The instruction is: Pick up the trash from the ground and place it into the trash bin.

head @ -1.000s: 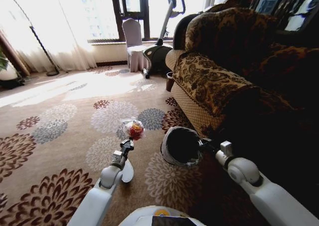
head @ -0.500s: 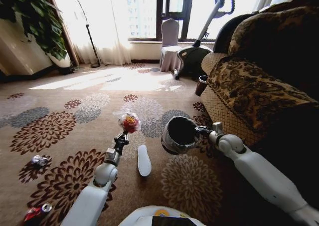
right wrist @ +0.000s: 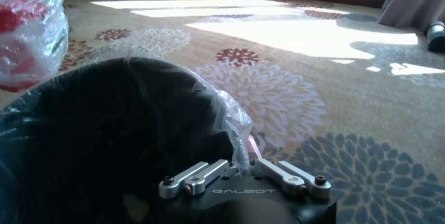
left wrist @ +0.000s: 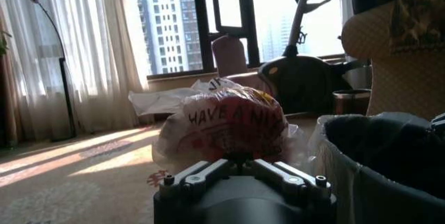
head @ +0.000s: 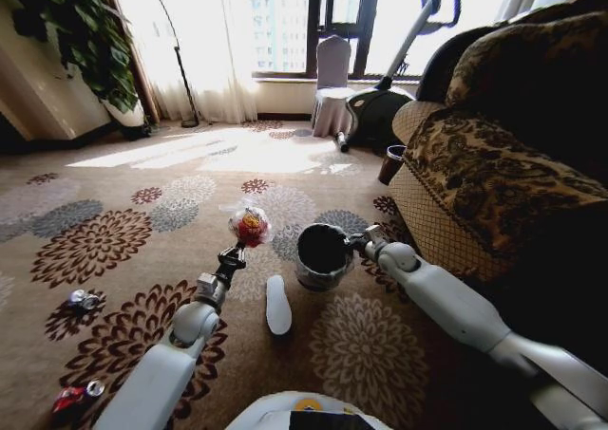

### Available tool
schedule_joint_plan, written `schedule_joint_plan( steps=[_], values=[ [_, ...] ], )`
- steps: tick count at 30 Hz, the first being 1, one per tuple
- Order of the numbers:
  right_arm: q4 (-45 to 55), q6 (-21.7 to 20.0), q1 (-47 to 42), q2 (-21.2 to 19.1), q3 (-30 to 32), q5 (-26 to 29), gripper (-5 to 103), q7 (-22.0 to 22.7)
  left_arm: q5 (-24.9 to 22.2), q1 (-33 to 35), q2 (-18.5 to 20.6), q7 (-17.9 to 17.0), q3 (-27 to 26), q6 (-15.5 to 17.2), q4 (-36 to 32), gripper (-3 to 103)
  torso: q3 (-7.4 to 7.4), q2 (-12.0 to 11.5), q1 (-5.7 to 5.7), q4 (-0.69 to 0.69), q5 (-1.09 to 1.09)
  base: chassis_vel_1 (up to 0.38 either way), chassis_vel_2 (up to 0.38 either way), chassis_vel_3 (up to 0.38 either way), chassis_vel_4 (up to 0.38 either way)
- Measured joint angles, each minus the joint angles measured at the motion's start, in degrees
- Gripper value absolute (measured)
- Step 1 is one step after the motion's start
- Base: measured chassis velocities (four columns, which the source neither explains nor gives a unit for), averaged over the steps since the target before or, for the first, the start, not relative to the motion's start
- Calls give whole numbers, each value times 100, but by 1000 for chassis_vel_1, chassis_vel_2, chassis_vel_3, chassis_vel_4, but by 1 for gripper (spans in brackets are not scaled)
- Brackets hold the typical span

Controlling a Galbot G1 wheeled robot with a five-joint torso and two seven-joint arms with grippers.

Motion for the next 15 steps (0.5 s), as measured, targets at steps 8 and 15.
schedule_joint_plan(
  steps=[8, 15],
  values=[
    [-227, 183, 246, -120, -247, -489, 1, 21, -332, -72, 153, 138, 112, -2, 13, 0, -2, 2, 0, -15, -10, 0, 0, 0, 0],
    [-190, -431, 431, 28, -369, -356, 1, 10, -465, -325, 315, 149, 201, 207, -392, 0, -1, 2, 0, -3, -2, 0, 0, 0, 0]
  ],
)
